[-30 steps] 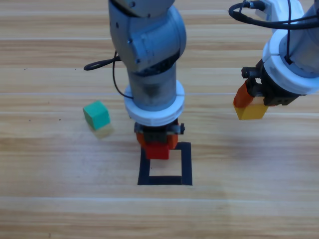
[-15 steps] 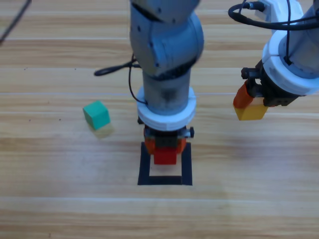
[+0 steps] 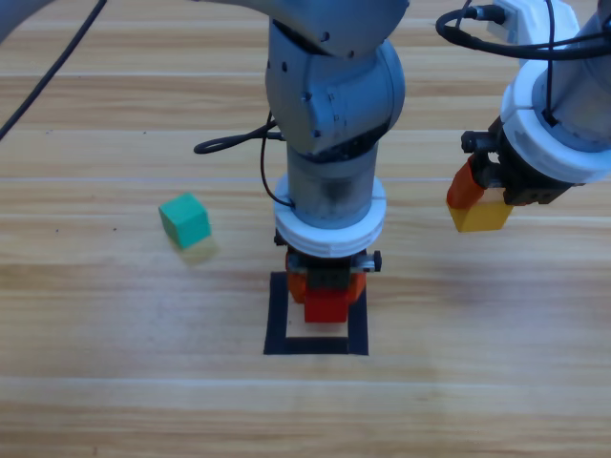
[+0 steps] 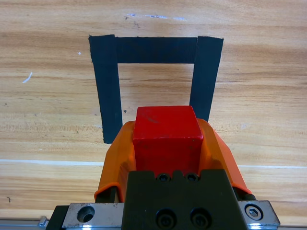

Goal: Stack the blocks in the rectangular block: red at the bottom, yellow in the middle, green on top

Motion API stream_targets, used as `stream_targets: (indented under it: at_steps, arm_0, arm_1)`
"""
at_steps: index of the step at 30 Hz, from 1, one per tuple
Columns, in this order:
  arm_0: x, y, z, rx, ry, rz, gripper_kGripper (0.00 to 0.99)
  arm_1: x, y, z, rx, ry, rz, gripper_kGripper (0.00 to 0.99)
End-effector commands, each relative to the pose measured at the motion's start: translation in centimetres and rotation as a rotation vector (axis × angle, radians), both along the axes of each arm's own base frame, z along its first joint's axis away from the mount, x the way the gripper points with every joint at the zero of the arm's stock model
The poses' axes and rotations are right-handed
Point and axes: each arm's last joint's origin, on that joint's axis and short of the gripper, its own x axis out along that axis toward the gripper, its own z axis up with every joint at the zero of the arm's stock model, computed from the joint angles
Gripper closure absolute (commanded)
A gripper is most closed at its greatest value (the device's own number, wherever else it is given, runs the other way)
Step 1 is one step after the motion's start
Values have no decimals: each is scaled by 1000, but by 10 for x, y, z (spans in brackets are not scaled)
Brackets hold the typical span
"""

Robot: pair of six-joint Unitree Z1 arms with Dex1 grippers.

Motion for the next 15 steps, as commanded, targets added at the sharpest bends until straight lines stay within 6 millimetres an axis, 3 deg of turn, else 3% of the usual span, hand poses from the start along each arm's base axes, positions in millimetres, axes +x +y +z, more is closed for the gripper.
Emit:
stream_targets:
  at_steps: [1,15]
  arm_0:
    - [-5,-13,-33,47,59,-32,990]
    - [-7,-10,-36,29,64,-54,990]
  arm_1:
    - [-1,8,-23,-57,49,16,969]
    - [0,9,-24,-59,49,16,969]
